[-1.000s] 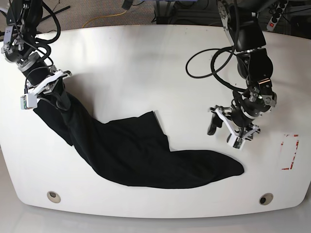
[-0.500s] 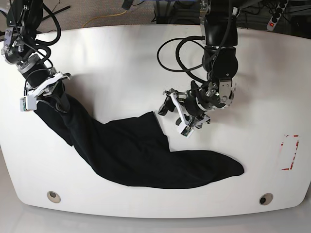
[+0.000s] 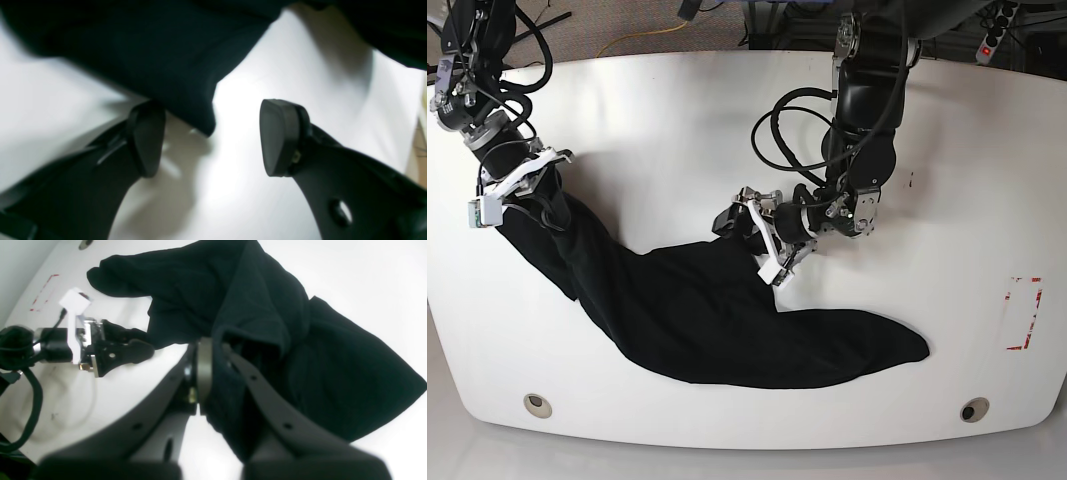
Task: Fold the T-shirt properly
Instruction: 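Grasp the bunched shirt middle with the left gripper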
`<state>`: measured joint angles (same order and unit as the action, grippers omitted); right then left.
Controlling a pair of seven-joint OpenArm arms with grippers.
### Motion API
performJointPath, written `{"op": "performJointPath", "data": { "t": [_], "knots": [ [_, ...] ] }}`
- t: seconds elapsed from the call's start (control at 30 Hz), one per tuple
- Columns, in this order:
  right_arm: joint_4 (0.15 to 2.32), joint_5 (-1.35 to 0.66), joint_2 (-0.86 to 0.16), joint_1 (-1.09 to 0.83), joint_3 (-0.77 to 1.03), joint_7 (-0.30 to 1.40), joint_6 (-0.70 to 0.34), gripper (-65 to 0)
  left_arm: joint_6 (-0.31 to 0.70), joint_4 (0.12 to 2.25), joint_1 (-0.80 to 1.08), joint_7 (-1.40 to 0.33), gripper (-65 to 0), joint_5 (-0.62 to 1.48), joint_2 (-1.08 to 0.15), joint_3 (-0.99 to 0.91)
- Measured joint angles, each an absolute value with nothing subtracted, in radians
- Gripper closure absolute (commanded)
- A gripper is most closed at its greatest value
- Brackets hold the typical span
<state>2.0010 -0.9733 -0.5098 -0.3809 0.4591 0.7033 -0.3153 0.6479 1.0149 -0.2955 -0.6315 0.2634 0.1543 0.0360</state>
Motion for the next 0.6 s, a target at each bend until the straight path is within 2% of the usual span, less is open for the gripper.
{"op": "performJointPath", "data": {
  "t": [0.17, 0.3, 0.43, 0.5, 0.6],
  "knots": [
    [2.001, -0.973, -0.51, -0.378, 0.459, 0.703, -0.315, 0.0, 0.631, 0.962, -0.329, -0.635, -41.5, 0.323, 0.149, 0.102],
    [2.001, -0.974, -0.509, -0.379, 0.459, 0.704, -0.315, 0.0, 0.489, 0.897, -0.381, -0.583, -41.5, 0.383, 0.151, 0.163],
    [2.001, -0.973, -0.51, -0.378, 0.459, 0.703, -0.315, 0.0, 0.366, 0.802, -0.43, -0.455, -40.6, 0.426, 0.15, 0.271],
    [2.001, -0.974, -0.509, -0.379, 0.459, 0.704, -0.315, 0.0, 0.323, 0.769, -0.444, -0.395, -35.6, 0.445, 0.152, 0.328],
    [2.001, -0.973, -0.509, -0.378, 0.459, 0.703, -0.315, 0.0, 0.287, 0.754, -0.458, -0.366, -17.4, 0.443, 0.15, 0.406]
  ]
}}
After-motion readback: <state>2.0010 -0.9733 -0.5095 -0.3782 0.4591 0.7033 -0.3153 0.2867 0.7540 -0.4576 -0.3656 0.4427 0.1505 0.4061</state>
